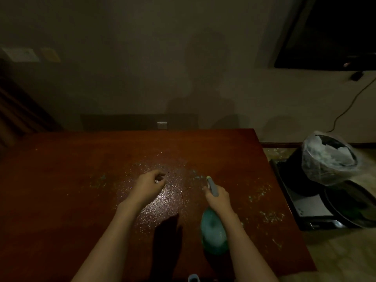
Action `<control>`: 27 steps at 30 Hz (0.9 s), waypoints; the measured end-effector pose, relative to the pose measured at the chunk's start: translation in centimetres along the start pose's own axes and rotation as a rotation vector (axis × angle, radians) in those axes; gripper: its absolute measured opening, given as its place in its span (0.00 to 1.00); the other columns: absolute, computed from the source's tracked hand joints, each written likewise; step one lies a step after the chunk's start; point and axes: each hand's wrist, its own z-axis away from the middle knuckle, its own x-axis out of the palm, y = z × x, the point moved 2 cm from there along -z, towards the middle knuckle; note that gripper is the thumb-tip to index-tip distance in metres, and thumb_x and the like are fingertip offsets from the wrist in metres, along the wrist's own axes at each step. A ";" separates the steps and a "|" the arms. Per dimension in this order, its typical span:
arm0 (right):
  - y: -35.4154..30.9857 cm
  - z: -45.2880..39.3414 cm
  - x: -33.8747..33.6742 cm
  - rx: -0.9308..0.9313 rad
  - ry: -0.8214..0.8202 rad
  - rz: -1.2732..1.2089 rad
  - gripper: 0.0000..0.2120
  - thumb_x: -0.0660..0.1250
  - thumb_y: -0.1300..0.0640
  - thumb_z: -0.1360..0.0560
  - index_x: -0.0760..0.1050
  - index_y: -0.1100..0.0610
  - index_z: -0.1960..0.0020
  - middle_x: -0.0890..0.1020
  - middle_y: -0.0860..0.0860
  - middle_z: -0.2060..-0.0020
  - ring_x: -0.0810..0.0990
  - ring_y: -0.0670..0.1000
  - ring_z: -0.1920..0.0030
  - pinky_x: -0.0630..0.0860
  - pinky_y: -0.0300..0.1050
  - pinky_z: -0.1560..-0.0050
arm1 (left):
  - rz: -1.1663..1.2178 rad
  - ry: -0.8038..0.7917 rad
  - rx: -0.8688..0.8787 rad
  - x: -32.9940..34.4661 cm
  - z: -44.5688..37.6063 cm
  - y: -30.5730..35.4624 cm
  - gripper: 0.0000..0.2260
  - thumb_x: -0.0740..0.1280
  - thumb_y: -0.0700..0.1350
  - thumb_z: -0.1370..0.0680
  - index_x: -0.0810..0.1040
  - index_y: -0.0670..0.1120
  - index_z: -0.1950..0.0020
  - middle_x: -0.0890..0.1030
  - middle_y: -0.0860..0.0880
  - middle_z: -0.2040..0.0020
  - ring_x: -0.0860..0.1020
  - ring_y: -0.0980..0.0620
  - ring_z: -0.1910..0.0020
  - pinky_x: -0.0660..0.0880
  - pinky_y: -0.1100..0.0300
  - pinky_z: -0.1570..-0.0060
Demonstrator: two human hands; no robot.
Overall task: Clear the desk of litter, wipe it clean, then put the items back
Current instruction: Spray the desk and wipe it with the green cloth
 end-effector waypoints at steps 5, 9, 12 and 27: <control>1.8 2.7 -0.1 0.082 0.036 -0.132 0.18 0.59 0.53 0.19 0.68 0.55 0.67 0.70 0.50 0.71 0.67 0.47 0.71 0.63 0.39 0.71 | -0.006 0.002 0.036 0.5 1.8 0.9 0.14 0.64 0.45 0.20 0.74 0.45 0.35 0.79 0.48 0.42 0.75 0.55 0.49 0.71 0.62 0.49; 2.6 4.4 0.0 0.057 0.044 -0.054 0.18 0.58 0.55 0.19 0.66 0.55 0.68 0.69 0.49 0.70 0.66 0.46 0.72 0.62 0.37 0.72 | -0.019 0.002 0.056 0.6 3.3 1.5 0.15 0.63 0.45 0.20 0.73 0.44 0.34 0.78 0.48 0.41 0.74 0.56 0.50 0.69 0.62 0.50; 3.1 5.7 0.3 0.051 0.039 -0.044 0.16 0.58 0.59 0.20 0.65 0.54 0.67 0.69 0.49 0.70 0.66 0.45 0.71 0.61 0.36 0.73 | -0.022 -0.004 0.055 0.7 5.0 1.3 0.15 0.63 0.45 0.20 0.73 0.45 0.34 0.78 0.48 0.40 0.74 0.56 0.49 0.70 0.62 0.49; 6.8 16.0 2.3 0.044 0.053 -0.082 0.14 0.58 0.64 0.24 0.64 0.55 0.67 0.68 0.49 0.70 0.65 0.46 0.71 0.60 0.37 0.72 | -0.026 -0.004 0.004 2.2 16.7 -1.9 0.14 0.64 0.45 0.20 0.75 0.45 0.35 0.80 0.47 0.44 0.74 0.55 0.50 0.70 0.60 0.48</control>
